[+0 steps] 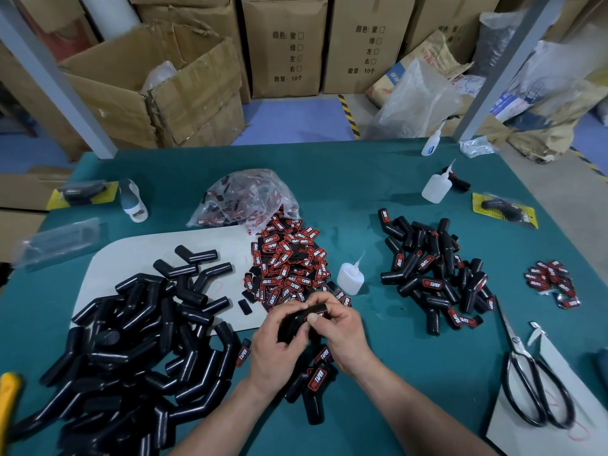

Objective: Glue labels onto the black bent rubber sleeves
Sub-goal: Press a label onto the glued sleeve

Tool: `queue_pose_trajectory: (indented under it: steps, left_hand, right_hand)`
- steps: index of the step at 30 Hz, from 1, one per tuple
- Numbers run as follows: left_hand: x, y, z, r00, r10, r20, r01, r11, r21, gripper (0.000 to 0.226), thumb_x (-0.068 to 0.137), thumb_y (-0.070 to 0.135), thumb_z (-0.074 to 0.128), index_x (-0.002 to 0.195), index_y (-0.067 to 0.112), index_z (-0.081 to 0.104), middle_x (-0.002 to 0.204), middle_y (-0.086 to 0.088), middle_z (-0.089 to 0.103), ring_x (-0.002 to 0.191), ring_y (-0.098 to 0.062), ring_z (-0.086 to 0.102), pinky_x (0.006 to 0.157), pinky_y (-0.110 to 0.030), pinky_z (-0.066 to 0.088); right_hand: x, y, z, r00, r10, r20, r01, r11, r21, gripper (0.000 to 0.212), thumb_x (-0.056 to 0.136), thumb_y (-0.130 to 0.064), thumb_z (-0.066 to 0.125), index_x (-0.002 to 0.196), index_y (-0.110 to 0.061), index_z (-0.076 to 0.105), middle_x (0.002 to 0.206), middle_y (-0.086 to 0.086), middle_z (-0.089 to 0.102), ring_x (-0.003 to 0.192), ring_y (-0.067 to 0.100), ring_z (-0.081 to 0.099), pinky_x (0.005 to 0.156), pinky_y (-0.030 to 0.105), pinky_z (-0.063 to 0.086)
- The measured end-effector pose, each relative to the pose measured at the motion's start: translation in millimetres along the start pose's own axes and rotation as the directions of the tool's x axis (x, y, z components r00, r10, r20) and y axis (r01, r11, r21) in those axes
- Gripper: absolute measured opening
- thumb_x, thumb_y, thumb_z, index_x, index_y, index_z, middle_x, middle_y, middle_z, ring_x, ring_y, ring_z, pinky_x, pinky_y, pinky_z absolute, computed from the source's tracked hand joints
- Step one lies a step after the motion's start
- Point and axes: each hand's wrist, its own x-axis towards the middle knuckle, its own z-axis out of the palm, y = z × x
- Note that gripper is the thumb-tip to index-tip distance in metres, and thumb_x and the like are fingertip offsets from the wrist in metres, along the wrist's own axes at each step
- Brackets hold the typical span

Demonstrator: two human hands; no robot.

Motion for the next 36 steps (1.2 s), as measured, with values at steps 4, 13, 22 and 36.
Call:
queue_pose_trajectory:
  steps: [4,13,22,36]
  left_hand:
    - [0.2,3.1,1.2,1.000,0.014,0.008,-0.014,1.000,0.020,0.044,0.086,0.026,0.071,0.121,0.052,0.061,0.122,0.017,0.069,0.116,-0.012,0.067,0.101,-0.020,0.049]
    - [-0.5,9.8,1.2,0.997,0.060,0.044,-0.063,0.995,0.075,0.037,0.087,0.022,0.068,0.118,0.040,0.058,0.125,0.029,0.065,0.116,0.001,0.064,0.100,-0.012,0.046]
    - [3.7,0.7,1.1,0.999,0.012,-0.053,-0.015,0.999,-0.041,0.035,0.090,0.022,0.069,0.114,0.047,0.062,0.118,0.013,0.069,0.113,-0.016,0.067,0.100,-0.024,0.050]
    - [7.6,3.8,-3.2,1.000,0.020,-0.001,-0.020,1.000,0.013,0.022,0.096,0.024,0.064,0.112,0.038,0.070,0.117,0.014,0.069,0.113,-0.016,0.067,0.100,-0.022,0.049]
  right_hand:
    - [-0.3,-1.8,-0.3,1.000,0.002,-0.007,-0.002,1.000,0.005,0.008,0.078,-0.018,0.073,0.072,-0.013,0.074,0.099,-0.001,0.063,0.091,0.017,0.059,0.083,0.029,0.048]
    - [-0.9,1.0,-2.4,0.997,-0.043,0.057,0.044,0.999,-0.014,0.007,0.081,-0.011,0.071,0.087,-0.007,0.073,0.102,0.004,0.063,0.097,0.018,0.061,0.089,0.030,0.048]
    - [0.9,-1.1,2.1,0.987,0.157,0.017,-0.158,0.975,0.156,0.030,0.093,-0.014,0.046,0.103,0.000,0.071,0.109,0.012,0.069,0.074,0.018,0.058,0.063,0.025,0.046]
    - [2.6,-2.1,-9.4,0.995,-0.061,-0.073,0.052,0.992,-0.116,0.027,0.097,-0.019,0.055,0.089,-0.006,0.076,0.104,0.011,0.071,0.073,0.023,0.066,0.071,0.030,0.054]
